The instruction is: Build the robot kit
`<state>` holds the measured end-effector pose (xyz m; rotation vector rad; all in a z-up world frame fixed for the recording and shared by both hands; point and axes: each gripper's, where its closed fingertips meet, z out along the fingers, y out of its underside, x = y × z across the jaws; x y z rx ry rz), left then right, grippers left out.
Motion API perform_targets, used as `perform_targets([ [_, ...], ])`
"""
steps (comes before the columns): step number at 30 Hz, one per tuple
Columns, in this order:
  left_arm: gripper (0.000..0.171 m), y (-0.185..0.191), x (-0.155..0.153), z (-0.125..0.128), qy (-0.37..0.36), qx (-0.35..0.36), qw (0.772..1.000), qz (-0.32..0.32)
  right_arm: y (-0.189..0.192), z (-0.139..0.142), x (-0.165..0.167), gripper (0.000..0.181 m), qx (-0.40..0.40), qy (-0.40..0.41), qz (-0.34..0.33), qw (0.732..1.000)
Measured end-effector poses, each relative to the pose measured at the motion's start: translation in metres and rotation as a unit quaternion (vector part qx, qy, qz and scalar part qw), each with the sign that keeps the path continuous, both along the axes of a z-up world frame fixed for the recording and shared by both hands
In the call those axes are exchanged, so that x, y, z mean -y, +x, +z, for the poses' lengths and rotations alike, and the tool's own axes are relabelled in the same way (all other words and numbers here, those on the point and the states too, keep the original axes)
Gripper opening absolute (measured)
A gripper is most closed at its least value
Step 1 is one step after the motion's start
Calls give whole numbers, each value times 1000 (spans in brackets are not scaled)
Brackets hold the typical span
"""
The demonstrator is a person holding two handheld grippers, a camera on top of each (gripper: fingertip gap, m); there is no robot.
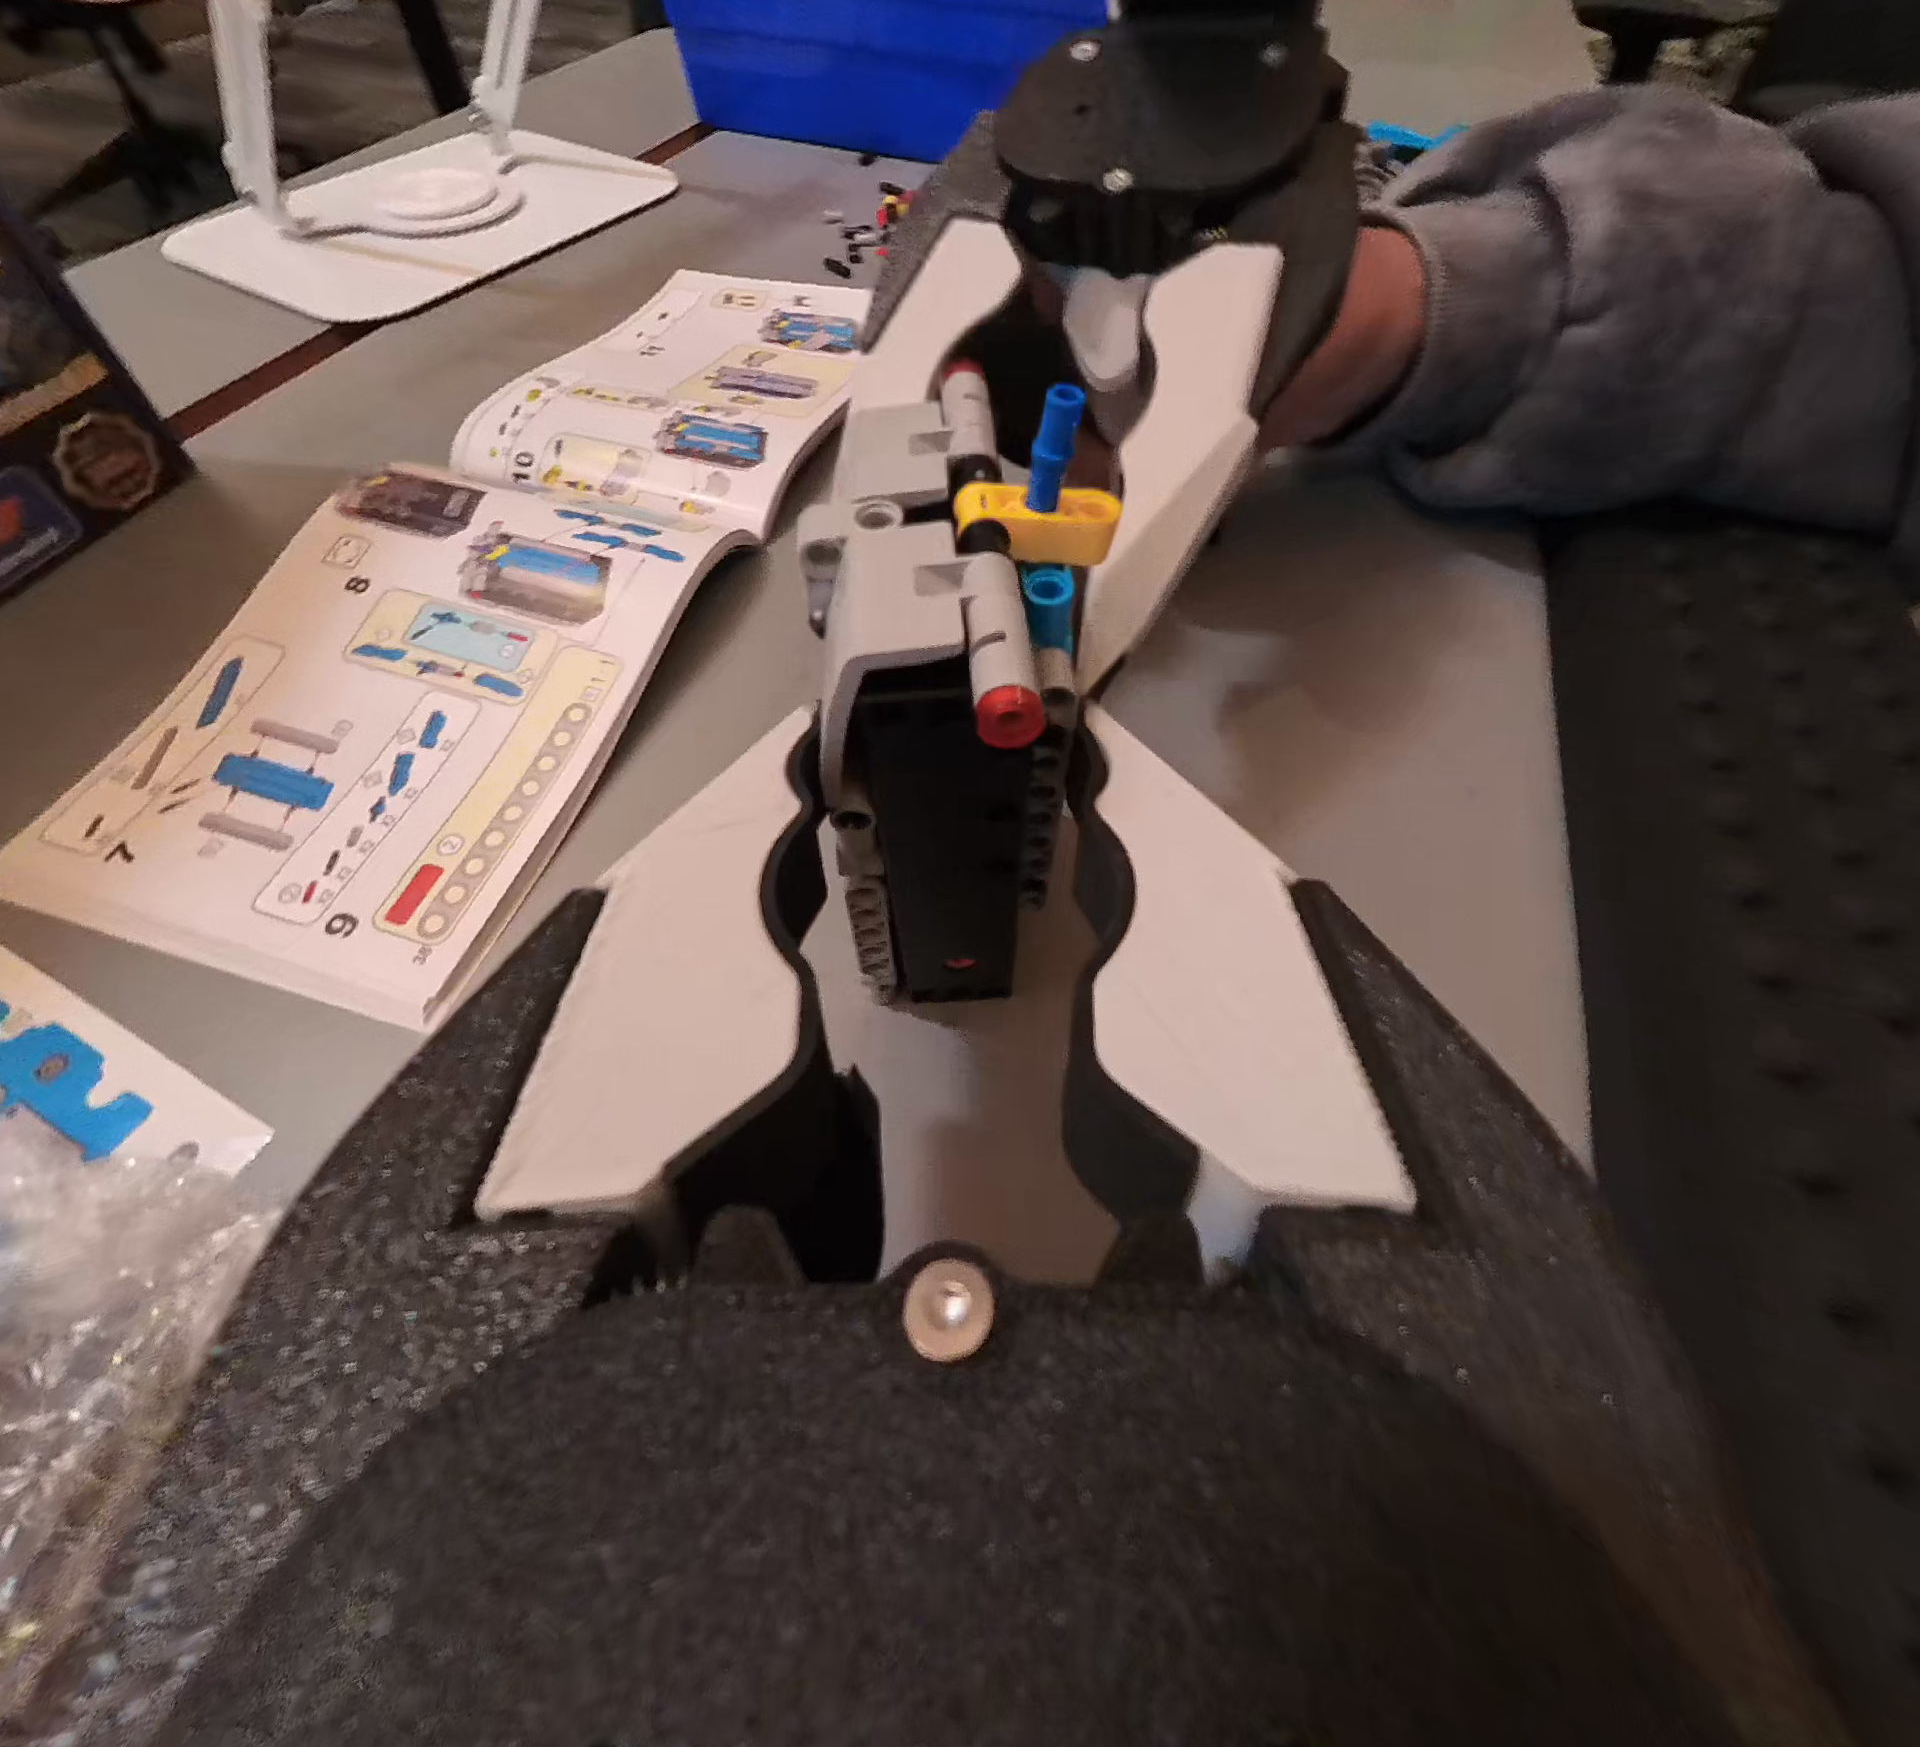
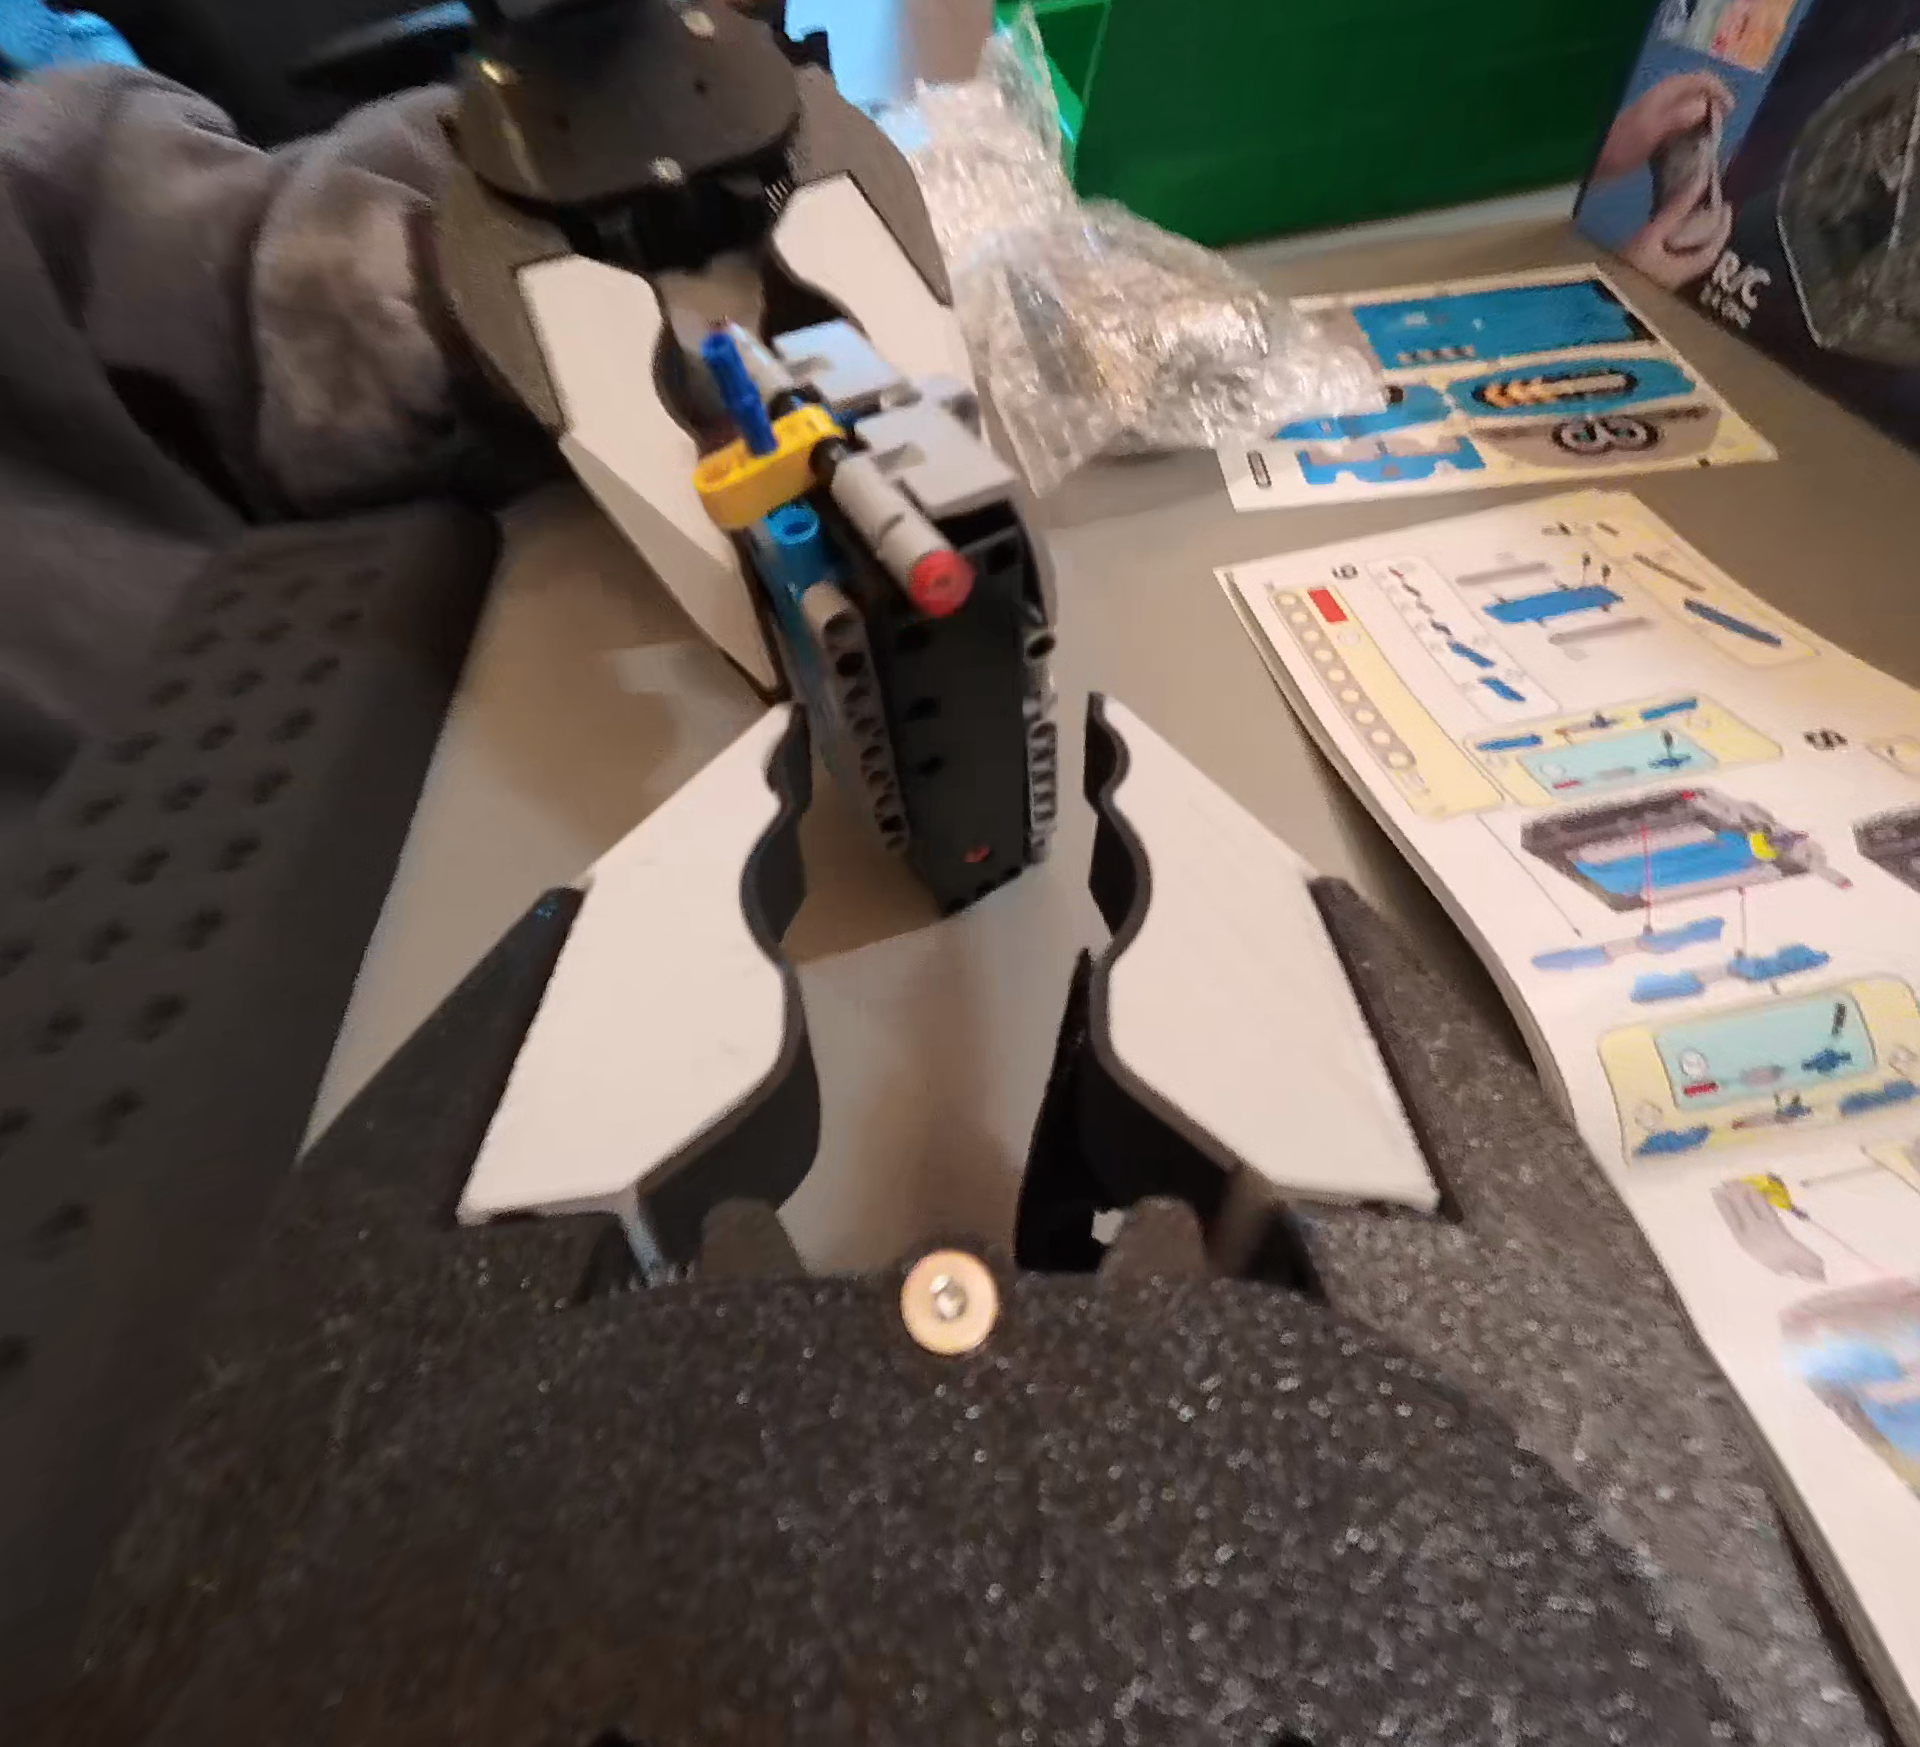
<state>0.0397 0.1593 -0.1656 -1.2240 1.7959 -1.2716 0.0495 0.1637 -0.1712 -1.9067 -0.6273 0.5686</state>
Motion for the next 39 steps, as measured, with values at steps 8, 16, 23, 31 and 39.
perform_targets([
  [8,56,2,-2,-10,29,-17,997,64,12,-18,6,61,63,-38,-62,995],
  [16,73,-8,-12,-7,29,-26,995,94,30,3,17,65,11,-45,-119,992],
  [23,63,-70,-28,61,-12,1,976,215,84,45,83,73,46,-10,-300,953],
  [31,63,-78,0,28,-34,-61,938,339,102,39,115,73,8,62,-398,915],
  [39,65,-72,1,20,14,-91,931,352,100,53,113,67,4,92,-385,918],
])
